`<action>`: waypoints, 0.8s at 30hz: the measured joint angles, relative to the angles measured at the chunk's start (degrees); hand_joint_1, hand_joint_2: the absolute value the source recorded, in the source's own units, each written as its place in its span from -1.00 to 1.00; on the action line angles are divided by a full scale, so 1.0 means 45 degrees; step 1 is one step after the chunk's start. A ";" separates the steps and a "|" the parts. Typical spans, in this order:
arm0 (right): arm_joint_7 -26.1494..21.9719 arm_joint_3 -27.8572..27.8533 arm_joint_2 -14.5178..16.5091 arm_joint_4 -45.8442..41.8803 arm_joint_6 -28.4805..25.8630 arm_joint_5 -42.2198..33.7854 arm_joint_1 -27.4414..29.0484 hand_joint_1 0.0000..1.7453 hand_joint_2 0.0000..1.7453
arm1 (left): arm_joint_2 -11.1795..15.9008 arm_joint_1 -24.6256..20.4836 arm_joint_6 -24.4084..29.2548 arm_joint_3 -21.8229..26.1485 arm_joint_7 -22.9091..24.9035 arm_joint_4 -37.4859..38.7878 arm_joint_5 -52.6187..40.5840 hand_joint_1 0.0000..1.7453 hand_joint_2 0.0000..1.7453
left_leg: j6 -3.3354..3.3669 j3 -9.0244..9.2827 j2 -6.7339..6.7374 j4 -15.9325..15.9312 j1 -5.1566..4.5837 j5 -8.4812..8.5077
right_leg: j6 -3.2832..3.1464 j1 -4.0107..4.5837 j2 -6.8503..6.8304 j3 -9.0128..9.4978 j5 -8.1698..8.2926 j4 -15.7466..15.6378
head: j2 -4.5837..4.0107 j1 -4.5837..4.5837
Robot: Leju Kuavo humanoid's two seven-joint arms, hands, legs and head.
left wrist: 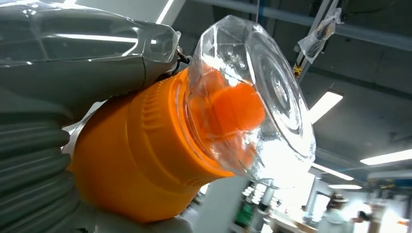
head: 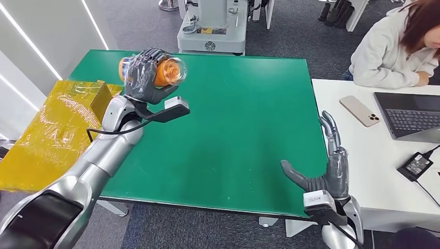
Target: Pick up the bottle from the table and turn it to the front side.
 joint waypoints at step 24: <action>-0.0118 -0.0535 0.0066 -0.0671 0.0311 0.0306 0.0481 -1.00 1.00 | 0.2175 0.2222 0.1149 0.1071 0.2831 -0.1318 -0.6701 1.00 1.00 | -0.0007 -0.0006 0.0032 -0.0005 0.0002 0.0002 | -0.0003 0.0002 0.0027 -0.0031 0.0000 0.0005 | 0.0000 0.0001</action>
